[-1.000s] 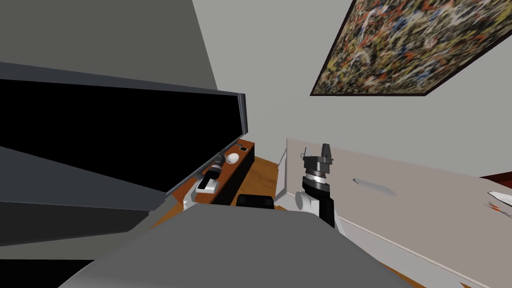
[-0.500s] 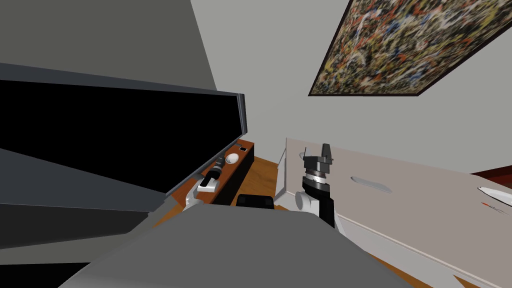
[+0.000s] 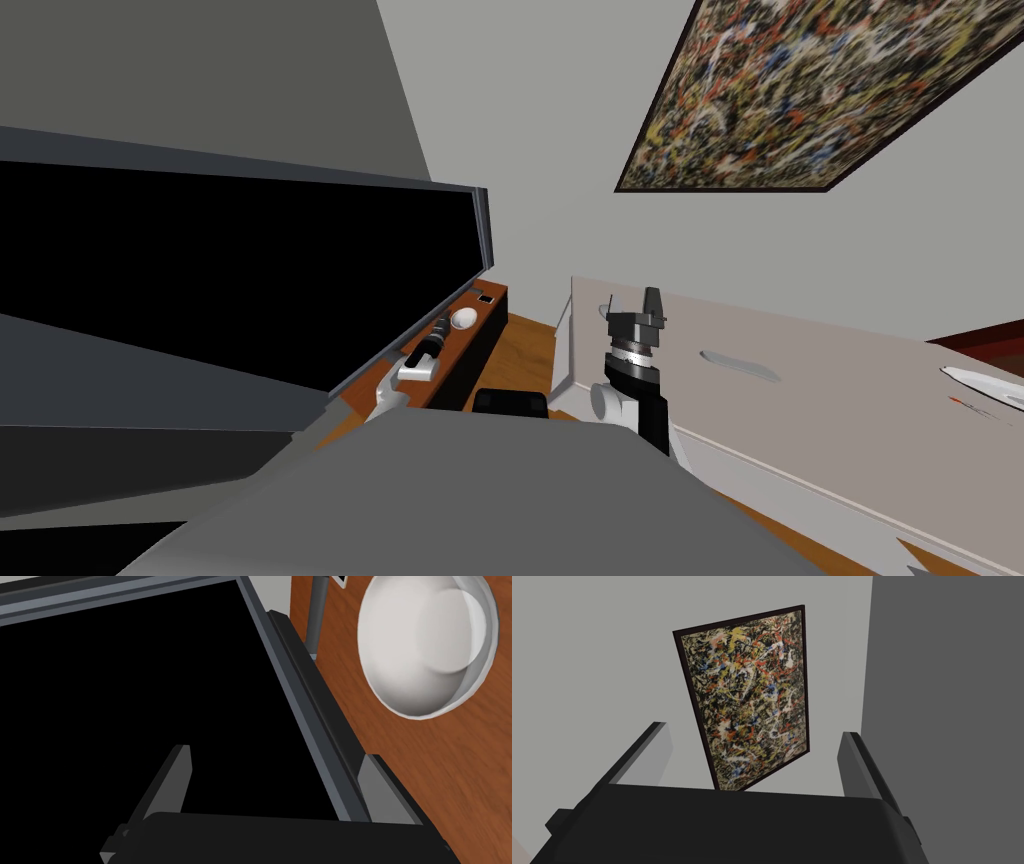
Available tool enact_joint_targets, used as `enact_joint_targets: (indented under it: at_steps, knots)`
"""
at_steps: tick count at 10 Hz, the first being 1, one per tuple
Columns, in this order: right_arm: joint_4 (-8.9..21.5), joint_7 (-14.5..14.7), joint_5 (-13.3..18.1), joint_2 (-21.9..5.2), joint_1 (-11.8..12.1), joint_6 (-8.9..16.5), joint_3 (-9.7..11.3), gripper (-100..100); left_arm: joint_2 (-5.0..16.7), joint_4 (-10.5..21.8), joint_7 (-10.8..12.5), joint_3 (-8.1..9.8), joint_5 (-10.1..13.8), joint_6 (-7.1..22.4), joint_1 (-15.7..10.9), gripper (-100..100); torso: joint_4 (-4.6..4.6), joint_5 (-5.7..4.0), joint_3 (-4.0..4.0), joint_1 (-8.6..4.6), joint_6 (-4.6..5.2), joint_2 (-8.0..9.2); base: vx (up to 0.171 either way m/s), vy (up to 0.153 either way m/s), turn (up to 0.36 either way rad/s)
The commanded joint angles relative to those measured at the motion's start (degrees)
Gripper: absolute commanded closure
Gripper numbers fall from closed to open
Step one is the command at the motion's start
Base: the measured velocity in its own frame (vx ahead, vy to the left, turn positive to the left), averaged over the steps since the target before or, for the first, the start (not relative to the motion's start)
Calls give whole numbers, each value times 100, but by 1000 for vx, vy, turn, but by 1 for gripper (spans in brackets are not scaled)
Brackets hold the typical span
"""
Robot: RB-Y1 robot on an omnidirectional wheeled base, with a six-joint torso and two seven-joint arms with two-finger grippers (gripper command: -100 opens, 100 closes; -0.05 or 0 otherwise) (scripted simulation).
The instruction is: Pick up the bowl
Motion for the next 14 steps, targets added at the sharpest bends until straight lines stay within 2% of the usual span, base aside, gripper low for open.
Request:
enact_joint_targets:
  at_steps: [1,2,4,5,7,8,11,12,14]
  knots:
    - [0,0,0,0,0,0,0,0,9,286,22,31,64,223,-199,-100,0,0,0,0,0,0,18,32,-29]
    - [0,0,0,0,0,0,0,0,9,339,22,31,64,223,-199,-100,0,0,-1,1,1,-2,16,25,-21]
    - [0,0,0,0,0,0,0,0,18,742,83,71,182,556,-457,-100,0,0,-1,1,1,-1,25,44,-42]
    - [0,0,0,0,0,0,0,0,18,796,83,71,182,556,-457,-100,-1,1,-4,7,1,-7,31,37,-21]
    - [0,0,0,0,0,0,0,0,17,1185,157,109,302,880,-710,-100,-1,0,-4,-1,1,-7,33,31,-39]
    - [0,0,0,0,0,0,0,0,17,1238,157,109,302,880,-710,-100,-1,0,-5,1,1,-9,31,37,-20]
    - [0,0,0,0,0,0,0,0,8,1644,234,142,418,1187,-944,-100,-1,0,-3,0,0,-5,28,32,-26]
    - [0,0,0,0,0,0,0,0,8,1654,234,142,418,1187,-944,-100,-1,-1,-3,-3,0,-5,25,23,-17]
    - [0,0,0,0,0,0,0,0,-10,2036,305,167,524,1467,-1144,-100,-1,0,-4,-1,1,-8,41,34,-35]
